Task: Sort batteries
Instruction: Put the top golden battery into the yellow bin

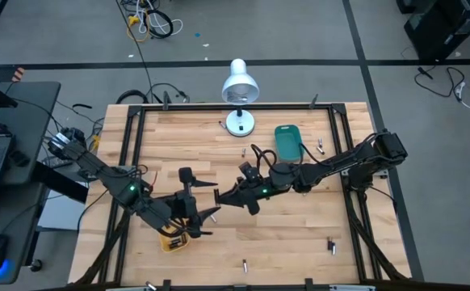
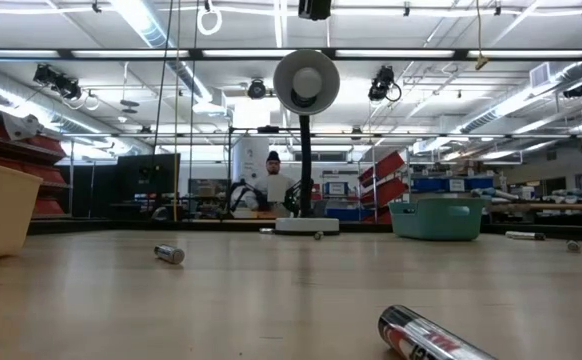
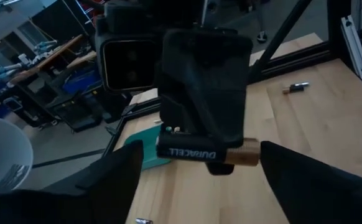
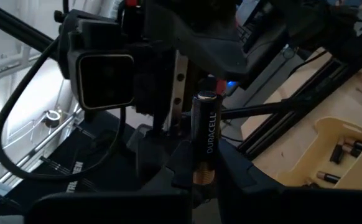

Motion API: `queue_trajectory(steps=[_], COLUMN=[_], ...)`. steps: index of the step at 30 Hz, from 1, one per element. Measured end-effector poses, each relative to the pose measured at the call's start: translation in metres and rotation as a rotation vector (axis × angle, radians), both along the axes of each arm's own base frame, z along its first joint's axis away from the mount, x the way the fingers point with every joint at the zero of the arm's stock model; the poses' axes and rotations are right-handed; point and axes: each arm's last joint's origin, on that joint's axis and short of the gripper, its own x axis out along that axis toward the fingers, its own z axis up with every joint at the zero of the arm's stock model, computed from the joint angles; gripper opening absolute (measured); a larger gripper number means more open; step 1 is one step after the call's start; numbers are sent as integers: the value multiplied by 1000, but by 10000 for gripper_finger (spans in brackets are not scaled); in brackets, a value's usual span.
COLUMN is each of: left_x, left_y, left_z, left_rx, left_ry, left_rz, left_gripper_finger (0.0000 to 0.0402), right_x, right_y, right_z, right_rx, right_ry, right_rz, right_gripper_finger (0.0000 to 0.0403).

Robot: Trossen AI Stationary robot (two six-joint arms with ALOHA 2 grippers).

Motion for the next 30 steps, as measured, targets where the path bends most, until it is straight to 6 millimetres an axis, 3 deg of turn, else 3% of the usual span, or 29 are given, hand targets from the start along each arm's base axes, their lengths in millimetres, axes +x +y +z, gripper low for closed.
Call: queue_trajectory(steps=[9, 20, 30], left_x=[1, 2, -8], left_y=[1, 0, -3], left_z=[1, 4, 21], left_rx=[-15, -36, -137], left_ry=[-14, -50, -52], left_rz=[7, 14, 76], left_gripper_finger=[239, 244, 244], right_x=[1, 0, 2], right_y=[-4, -4, -15], right_z=[0, 2, 4], right_rx=[0, 48, 130], right_ry=[-1, 3, 10], right_rz=[11, 21, 5], right_gripper_finger=[32, 38, 127])
